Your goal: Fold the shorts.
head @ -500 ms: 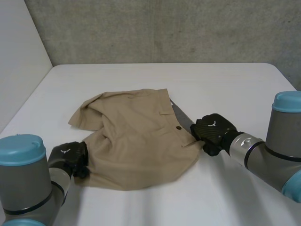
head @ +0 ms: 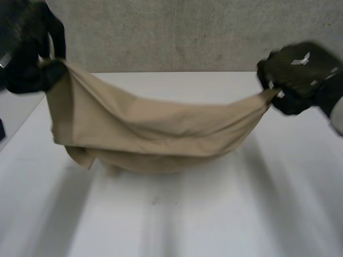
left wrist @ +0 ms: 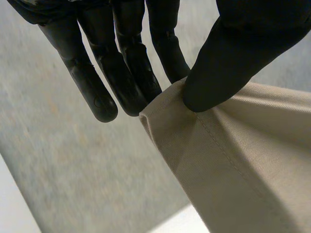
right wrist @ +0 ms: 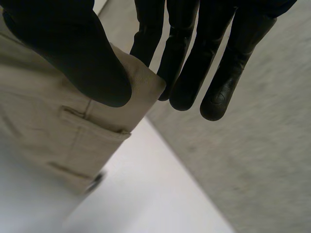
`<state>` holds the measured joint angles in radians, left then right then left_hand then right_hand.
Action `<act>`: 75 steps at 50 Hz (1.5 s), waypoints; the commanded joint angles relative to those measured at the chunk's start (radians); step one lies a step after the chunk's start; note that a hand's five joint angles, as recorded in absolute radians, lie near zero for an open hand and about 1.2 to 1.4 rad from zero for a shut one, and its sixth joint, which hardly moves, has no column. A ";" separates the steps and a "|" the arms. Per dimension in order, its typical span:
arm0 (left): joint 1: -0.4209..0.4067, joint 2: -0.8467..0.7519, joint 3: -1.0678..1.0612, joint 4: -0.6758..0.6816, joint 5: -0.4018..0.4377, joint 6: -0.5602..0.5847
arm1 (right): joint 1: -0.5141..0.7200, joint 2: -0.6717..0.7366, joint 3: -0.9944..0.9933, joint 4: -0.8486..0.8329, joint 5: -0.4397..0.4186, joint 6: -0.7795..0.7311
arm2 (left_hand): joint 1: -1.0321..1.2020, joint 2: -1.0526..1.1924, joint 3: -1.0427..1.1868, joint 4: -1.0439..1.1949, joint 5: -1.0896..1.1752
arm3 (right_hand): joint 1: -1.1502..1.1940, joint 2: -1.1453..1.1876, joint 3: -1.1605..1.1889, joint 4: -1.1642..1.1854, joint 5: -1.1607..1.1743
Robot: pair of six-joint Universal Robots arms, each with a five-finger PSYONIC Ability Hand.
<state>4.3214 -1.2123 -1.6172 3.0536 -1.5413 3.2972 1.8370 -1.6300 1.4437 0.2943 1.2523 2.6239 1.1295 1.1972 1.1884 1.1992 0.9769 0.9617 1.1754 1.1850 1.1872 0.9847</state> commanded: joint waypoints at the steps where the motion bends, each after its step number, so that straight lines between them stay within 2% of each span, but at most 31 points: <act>1: 0.006 -0.030 0.062 -0.030 0.016 -0.004 | -0.054 -0.065 -0.013 0.048 0.006 -0.010 | 0.267 0.199 0.208 0.197 0.245 | 0.435 0.221 0.211 0.209 0.237; 5: 0.006 -0.159 0.046 -0.030 0.020 -0.001 | -0.076 -0.005 -0.005 0.088 -0.002 -0.027 | 0.267 0.199 0.208 0.197 0.245 | 0.435 0.221 0.211 0.209 0.237; 6: 0.006 -0.191 0.045 -0.030 0.020 -0.001 | -0.078 0.056 -0.012 0.095 -0.001 -0.044 | 0.267 0.199 0.208 0.197 0.245 | 0.435 0.221 0.211 0.209 0.237; 12: 0.004 -0.473 0.080 -0.029 0.017 0.007 | -0.067 0.189 -0.042 0.091 0.019 -0.091 | 0.267 0.199 0.208 0.197 0.245 | 0.435 0.221 0.211 0.209 0.237; 19: -0.003 -0.742 0.322 -0.026 0.007 -0.002 | -0.056 0.364 -0.140 0.008 0.075 -0.035 | 0.267 0.199 0.208 0.197 0.245 | 0.435 0.221 0.211 0.209 0.237; 25: -0.005 -0.800 0.595 0.033 0.003 -0.007 | 0.022 0.401 -0.256 -0.234 0.130 0.129 | 0.267 0.199 0.208 0.197 0.245 | 0.435 0.221 0.211 0.209 0.237; 29: -0.006 -0.791 0.776 0.122 -0.020 -0.013 | 0.027 0.380 -0.318 -0.403 0.174 0.214 | 0.267 0.199 0.208 0.197 0.245 | 0.435 0.221 0.211 0.209 0.237; 35: -0.019 -0.718 0.953 0.145 -0.056 -0.019 | 0.027 0.293 -0.367 -0.500 0.225 0.278 | 0.267 0.199 0.208 0.197 0.245 | 0.435 0.221 0.211 0.209 0.237; 41: -0.069 -0.615 0.851 0.137 -0.054 -0.027 | 0.027 0.239 -0.336 -0.476 0.220 0.277 | 0.267 0.199 0.208 0.197 0.245 | 0.435 0.221 0.211 0.209 0.237; 48: -0.077 -0.432 0.478 0.134 -0.049 -0.048 | 0.021 0.213 -0.217 -0.322 0.187 0.262 | 0.267 0.199 0.208 0.197 0.245 | 0.435 0.221 0.211 0.209 0.237; 52: -0.077 -0.394 0.272 0.116 -0.046 -0.086 | 0.019 0.205 -0.108 -0.201 0.157 0.193 | 0.267 0.199 0.208 0.197 0.245 | 0.435 0.221 0.211 0.209 0.237; 56: -0.068 -0.401 0.088 0.111 -0.034 -0.111 | 0.019 0.225 0.053 -0.114 0.142 0.023 | 0.267 0.199 0.208 0.197 0.245 | 0.435 0.221 0.211 0.209 0.237; 59: -0.065 -0.456 -0.004 0.126 -0.028 -0.110 | 0.018 0.260 0.121 -0.107 0.144 -0.054 | 0.267 0.199 0.208 0.197 0.245 | 0.435 0.221 0.211 0.209 0.237; 61: -0.065 -0.571 -0.018 0.143 -0.028 -0.104 | 0.019 0.311 0.153 -0.118 0.145 -0.093 | 0.267 0.199 0.208 0.197 0.245 | 0.435 0.221 0.211 0.209 0.237; 69: -0.062 -0.874 0.098 0.129 -0.031 -0.094 | 0.022 0.437 0.193 -0.228 0.153 -0.071 | 0.267 0.199 0.208 0.197 0.245 | 0.435 0.221 0.211 0.209 0.237; 74: -0.063 -0.932 0.174 0.129 -0.033 -0.096 | 0.018 0.440 0.205 -0.273 0.153 -0.019 | 0.253 0.185 0.194 0.183 0.231 | 0.435 0.221 0.211 0.209 0.237; 75: -0.063 -0.932 0.183 0.129 -0.031 -0.097 | 0.016 0.438 0.208 -0.279 0.153 -0.010 | 0.116 0.048 0.057 0.046 0.094 | 0.435 0.221 0.211 0.209 0.237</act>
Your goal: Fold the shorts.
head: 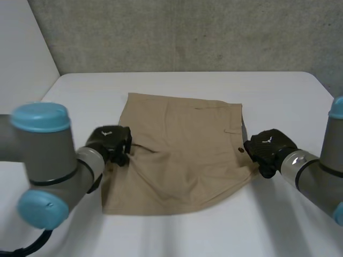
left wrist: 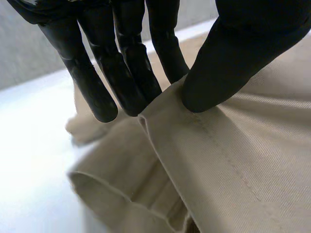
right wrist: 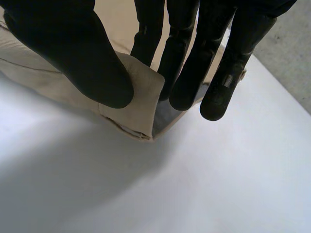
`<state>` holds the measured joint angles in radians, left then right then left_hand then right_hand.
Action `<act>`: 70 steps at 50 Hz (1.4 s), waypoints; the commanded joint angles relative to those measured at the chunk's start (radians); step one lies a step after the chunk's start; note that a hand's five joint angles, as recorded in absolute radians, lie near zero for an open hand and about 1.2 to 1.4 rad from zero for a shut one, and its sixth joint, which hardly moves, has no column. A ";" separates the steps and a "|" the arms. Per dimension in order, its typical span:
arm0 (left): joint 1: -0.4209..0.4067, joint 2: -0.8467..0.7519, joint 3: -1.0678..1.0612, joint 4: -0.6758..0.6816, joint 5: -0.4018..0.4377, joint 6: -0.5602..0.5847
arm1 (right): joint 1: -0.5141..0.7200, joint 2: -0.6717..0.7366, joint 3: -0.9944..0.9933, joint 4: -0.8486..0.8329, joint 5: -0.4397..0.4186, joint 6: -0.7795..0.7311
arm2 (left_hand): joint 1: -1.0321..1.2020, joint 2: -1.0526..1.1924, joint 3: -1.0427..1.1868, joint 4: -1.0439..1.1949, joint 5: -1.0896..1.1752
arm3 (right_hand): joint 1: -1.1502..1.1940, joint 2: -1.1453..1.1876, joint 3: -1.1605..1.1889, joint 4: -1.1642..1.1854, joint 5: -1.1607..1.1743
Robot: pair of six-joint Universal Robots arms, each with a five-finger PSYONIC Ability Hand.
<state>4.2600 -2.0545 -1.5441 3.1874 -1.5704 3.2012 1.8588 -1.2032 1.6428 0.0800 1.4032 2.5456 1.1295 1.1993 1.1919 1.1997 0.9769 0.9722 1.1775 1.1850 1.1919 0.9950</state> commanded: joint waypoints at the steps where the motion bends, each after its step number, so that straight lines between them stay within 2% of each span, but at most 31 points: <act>1: -0.003 -0.090 0.122 -0.004 0.000 -0.003 | -0.006 0.010 0.014 -0.077 0.002 0.088 | -0.211 -0.281 -0.273 -0.281 -0.233 | 0.424 0.219 0.211 0.204 0.227; 3: -0.005 -0.087 0.127 -0.004 -0.003 0.002 | -0.006 0.010 0.017 -0.089 0.002 0.104 | -0.475 -0.544 -0.537 -0.545 -0.496 | 0.424 0.219 0.211 0.204 0.227; 7: -0.009 -0.046 0.122 -0.007 -0.007 0.002 | -0.006 0.010 0.029 -0.131 0.005 0.130 | -0.555 -0.625 -0.617 -0.625 -0.577 | 0.424 0.219 0.211 0.204 0.227; 9: -0.015 0.023 0.099 -0.017 -0.007 0.002 | -0.004 0.010 0.038 -0.161 0.013 0.145 | -0.590 -0.660 -0.652 -0.660 -0.612 | 0.424 0.219 0.211 0.204 0.227; 19: -0.034 0.329 -0.223 -0.040 0.006 0.009 | 0.003 0.034 0.043 -0.206 0.043 0.185 | -0.555 -0.625 -0.617 -0.625 -0.577 | 0.424 0.219 0.211 0.204 0.227; 24: -0.057 0.398 -0.376 -0.038 0.018 0.087 | 0.005 0.040 0.042 -0.207 0.043 0.189 | -0.476 -0.546 -0.538 -0.546 -0.498 | 0.424 0.219 0.211 0.204 0.227; 31: -0.058 0.396 -0.496 -0.015 0.033 0.177 | 0.003 0.040 0.042 -0.207 0.043 0.189 | -0.355 -0.425 -0.418 -0.426 -0.377 | 0.424 0.219 0.211 0.204 0.227; 39: -0.023 0.386 -0.537 0.065 0.033 0.184 | 0.003 0.040 0.043 -0.206 0.043 0.189 | -0.332 -0.402 -0.394 -0.402 -0.354 | 0.424 0.219 0.211 0.204 0.227; 52: -0.017 0.289 -0.533 0.177 0.030 0.192 | 0.006 0.037 0.052 -0.207 0.043 0.189 | -0.332 -0.402 -0.394 -0.402 -0.354 | 0.424 0.219 0.211 0.204 0.227; 70: -0.017 0.261 -0.528 0.180 0.030 0.236 | 0.006 0.039 0.054 -0.210 0.040 0.189 | -0.344 -0.413 -0.406 -0.414 -0.365 | 0.424 0.219 0.211 0.204 0.227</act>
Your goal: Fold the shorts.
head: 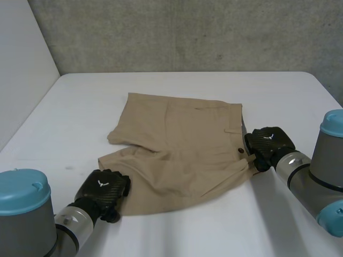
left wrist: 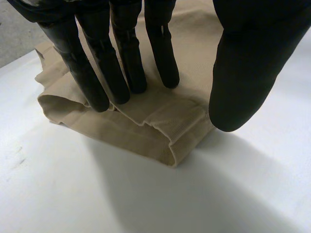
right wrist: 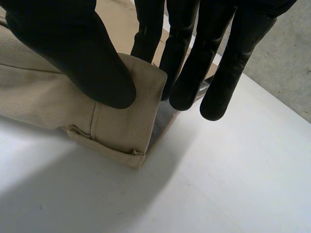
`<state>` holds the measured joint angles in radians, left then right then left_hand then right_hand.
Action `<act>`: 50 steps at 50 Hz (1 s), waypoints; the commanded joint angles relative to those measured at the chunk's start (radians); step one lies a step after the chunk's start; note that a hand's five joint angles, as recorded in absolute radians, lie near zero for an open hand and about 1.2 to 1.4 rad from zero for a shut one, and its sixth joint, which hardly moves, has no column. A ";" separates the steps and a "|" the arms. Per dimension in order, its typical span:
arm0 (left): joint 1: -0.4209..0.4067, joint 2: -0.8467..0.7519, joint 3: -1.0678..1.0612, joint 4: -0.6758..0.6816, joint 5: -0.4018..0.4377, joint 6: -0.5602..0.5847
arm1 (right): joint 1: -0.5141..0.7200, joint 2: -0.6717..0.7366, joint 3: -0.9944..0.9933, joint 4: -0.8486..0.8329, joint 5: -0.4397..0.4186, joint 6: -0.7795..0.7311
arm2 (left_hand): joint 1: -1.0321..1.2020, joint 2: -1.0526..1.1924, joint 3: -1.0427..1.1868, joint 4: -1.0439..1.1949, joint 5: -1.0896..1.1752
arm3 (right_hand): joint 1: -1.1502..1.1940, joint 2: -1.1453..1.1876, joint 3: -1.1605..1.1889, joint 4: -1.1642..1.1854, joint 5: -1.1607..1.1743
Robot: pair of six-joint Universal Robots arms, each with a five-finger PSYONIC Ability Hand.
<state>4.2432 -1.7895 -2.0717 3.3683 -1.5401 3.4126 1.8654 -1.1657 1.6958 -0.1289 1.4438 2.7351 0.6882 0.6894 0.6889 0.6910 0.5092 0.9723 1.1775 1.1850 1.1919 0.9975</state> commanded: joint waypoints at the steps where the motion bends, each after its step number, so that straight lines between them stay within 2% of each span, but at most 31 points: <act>1: 0.001 -0.007 0.001 0.002 0.000 0.025 | 0.000 0.001 0.001 -0.002 0.000 0.000 | 0.098 0.097 0.097 0.095 0.102 | 0.424 0.219 0.211 0.204 0.224; 8: 0.007 -0.042 0.012 0.023 -0.002 0.025 | 0.000 0.001 0.001 -0.002 -0.002 0.000 | 0.165 0.164 0.164 0.162 0.170 | 0.424 0.219 0.211 0.204 0.224; 14: 0.017 -0.062 0.012 0.083 -0.002 0.027 | 0.000 0.000 0.001 -0.002 -0.002 0.000 | 0.444 0.442 0.443 0.441 0.448 | 0.424 0.219 0.211 0.204 0.224; 16: 0.021 -0.057 0.012 0.094 -0.002 0.027 | 0.000 0.000 0.002 -0.002 0.000 0.000 | 0.706 0.705 0.706 0.704 0.711 | 0.424 0.219 0.211 0.204 0.224; 19: 0.029 -0.044 0.015 0.095 -0.008 0.027 | 0.000 -0.005 0.002 0.000 0.001 0.000 | 0.708 0.707 0.707 0.705 0.713 | 0.424 0.219 0.211 0.204 0.224; 26: 0.032 0.120 0.012 0.063 -0.028 0.013 | 0.006 -0.012 0.008 0.017 0.000 -0.020 | 0.708 0.707 0.707 0.705 0.713 | 0.424 0.219 0.211 0.204 0.224; 30: 0.026 0.186 0.010 -0.038 -0.023 0.013 | 0.011 -0.043 0.018 0.084 -0.005 -0.069 | 0.708 0.707 0.707 0.705 0.713 | 0.424 0.219 0.211 0.204 0.224; 34: 0.020 0.223 0.019 -0.258 -0.020 0.016 | 0.020 -0.098 0.022 0.219 -0.003 -0.200 | 0.708 0.707 0.707 0.705 0.713 | 0.424 0.219 0.211 0.204 0.224; 35: 0.021 0.231 0.028 -0.359 -0.020 0.014 | 0.018 -0.103 0.025 0.247 -0.003 -0.227 | 0.708 0.707 0.707 0.705 0.713 | 0.424 0.219 0.211 0.204 0.224; 38: 0.020 0.262 0.051 -0.535 -0.015 0.013 | 0.014 -0.118 0.036 0.339 0.003 -0.311 | 0.708 0.707 0.707 0.705 0.713 | 0.424 0.219 0.211 0.204 0.224; 44: 0.024 0.398 0.087 -0.713 0.012 0.013 | 0.012 -0.251 0.074 0.484 0.001 -0.423 | 0.708 0.707 0.707 0.705 0.713 | 0.424 0.219 0.211 0.204 0.224; 50: 0.037 0.591 0.166 -0.862 0.133 0.013 | -0.009 -0.394 0.104 0.621 -0.013 -0.521 | 0.708 0.707 0.707 0.705 0.713 | 0.424 0.219 0.211 0.204 0.224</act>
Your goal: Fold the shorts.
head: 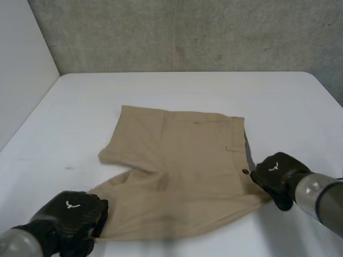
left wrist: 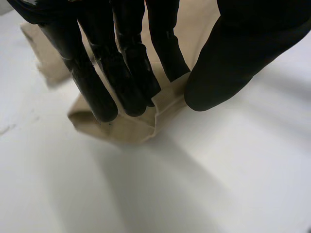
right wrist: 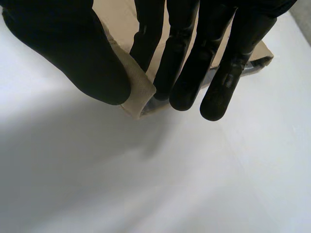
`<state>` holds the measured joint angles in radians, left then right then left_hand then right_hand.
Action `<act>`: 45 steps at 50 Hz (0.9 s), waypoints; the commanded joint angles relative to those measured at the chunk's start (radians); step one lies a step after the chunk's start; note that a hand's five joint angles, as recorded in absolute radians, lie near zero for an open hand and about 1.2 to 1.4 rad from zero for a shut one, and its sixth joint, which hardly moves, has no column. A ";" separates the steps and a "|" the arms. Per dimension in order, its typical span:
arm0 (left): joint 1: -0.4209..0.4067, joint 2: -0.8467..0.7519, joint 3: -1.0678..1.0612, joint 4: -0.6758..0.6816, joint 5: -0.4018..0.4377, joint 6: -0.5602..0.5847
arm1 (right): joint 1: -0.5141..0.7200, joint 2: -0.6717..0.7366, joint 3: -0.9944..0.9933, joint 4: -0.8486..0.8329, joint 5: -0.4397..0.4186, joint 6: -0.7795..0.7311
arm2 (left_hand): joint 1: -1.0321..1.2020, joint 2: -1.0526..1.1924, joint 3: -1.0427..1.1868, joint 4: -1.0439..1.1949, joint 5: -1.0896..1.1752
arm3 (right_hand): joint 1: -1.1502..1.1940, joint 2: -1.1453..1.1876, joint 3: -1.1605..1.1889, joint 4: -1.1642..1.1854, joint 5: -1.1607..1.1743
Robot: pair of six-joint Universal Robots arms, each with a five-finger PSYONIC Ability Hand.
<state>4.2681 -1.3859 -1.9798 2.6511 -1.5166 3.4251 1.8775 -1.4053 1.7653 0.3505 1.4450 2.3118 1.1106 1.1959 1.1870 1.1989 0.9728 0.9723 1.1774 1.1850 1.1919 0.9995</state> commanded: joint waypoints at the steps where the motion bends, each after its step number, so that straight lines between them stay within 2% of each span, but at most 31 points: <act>1: 0.015 0.206 0.087 -0.160 0.124 0.000 | -0.030 -0.179 0.037 0.159 -0.018 -0.106 | 0.286 0.200 0.209 0.197 0.249 | 0.424 0.219 0.211 0.204 0.222; 6: 0.042 0.280 0.131 -0.209 0.170 -0.001 | -0.066 -0.325 0.030 0.228 -0.106 -0.111 | 0.286 0.200 0.209 0.197 0.249 | 0.424 0.219 0.211 0.204 0.222; 9: 0.082 0.291 0.116 -0.203 0.179 0.000 | -0.090 -0.346 0.028 0.231 -0.152 -0.112 | 0.286 0.200 0.209 0.197 0.249 | 0.424 0.219 0.211 0.204 0.222; 13: 0.151 0.269 0.069 -0.166 0.182 0.005 | -0.147 -0.345 0.037 0.226 -0.209 -0.118 | 0.286 0.200 0.209 0.197 0.249 | 0.424 0.219 0.211 0.204 0.222; 15: 0.187 0.205 0.052 -0.094 0.196 0.006 | -0.159 -0.325 0.042 0.220 -0.219 -0.118 | 0.286 0.200 0.209 0.197 0.249 | 0.424 0.219 0.211 0.204 0.222; 18: 0.196 0.080 0.049 0.024 0.217 0.006 | -0.161 -0.203 0.031 0.179 -0.226 -0.109 | 0.286 0.200 0.209 0.197 0.249 | 0.424 0.219 0.211 0.204 0.222; 21: 0.194 -0.008 0.068 0.104 0.217 0.008 | -0.149 -0.071 -0.013 0.116 -0.207 -0.095 | 0.286 0.200 0.209 0.197 0.249 | 0.424 0.219 0.211 0.204 0.222; 25: 0.188 -0.172 0.150 0.233 0.211 0.010 | -0.129 0.029 -0.101 0.052 -0.155 -0.016 | 0.286 0.200 0.209 0.197 0.249 | 0.424 0.219 0.211 0.204 0.222; 32: 0.177 -0.481 0.422 0.409 0.154 0.002 | -0.072 0.201 -0.263 -0.077 -0.061 0.100 | 0.286 0.200 0.209 0.197 0.249 | 0.424 0.219 0.211 0.204 0.222; 34: 0.147 -0.588 0.536 0.452 0.127 0.003 | -0.054 0.249 -0.323 -0.131 -0.034 0.135 | 0.286 0.200 0.209 0.197 0.249 | 0.424 0.219 0.211 0.204 0.222; 38: 0.090 -0.777 0.748 0.486 0.079 0.009 | -0.032 0.339 -0.412 -0.231 0.017 0.185 | 0.286 0.200 0.209 0.197 0.249 | 0.424 0.219 0.211 0.204 0.222; 45: 0.067 -1.039 1.039 0.521 0.052 0.013 | -0.008 0.508 -0.549 -0.402 0.097 0.199 | 0.286 0.200 0.209 0.197 0.249 | 0.424 0.219 0.211 0.204 0.222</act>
<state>4.3625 -2.2037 -1.1920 3.1405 -1.4405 3.4329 1.8495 -1.0270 1.3224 0.0809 1.4799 2.5035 1.1106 1.1982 1.1917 1.1995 0.9728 0.9723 1.1814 1.1849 1.1920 1.0006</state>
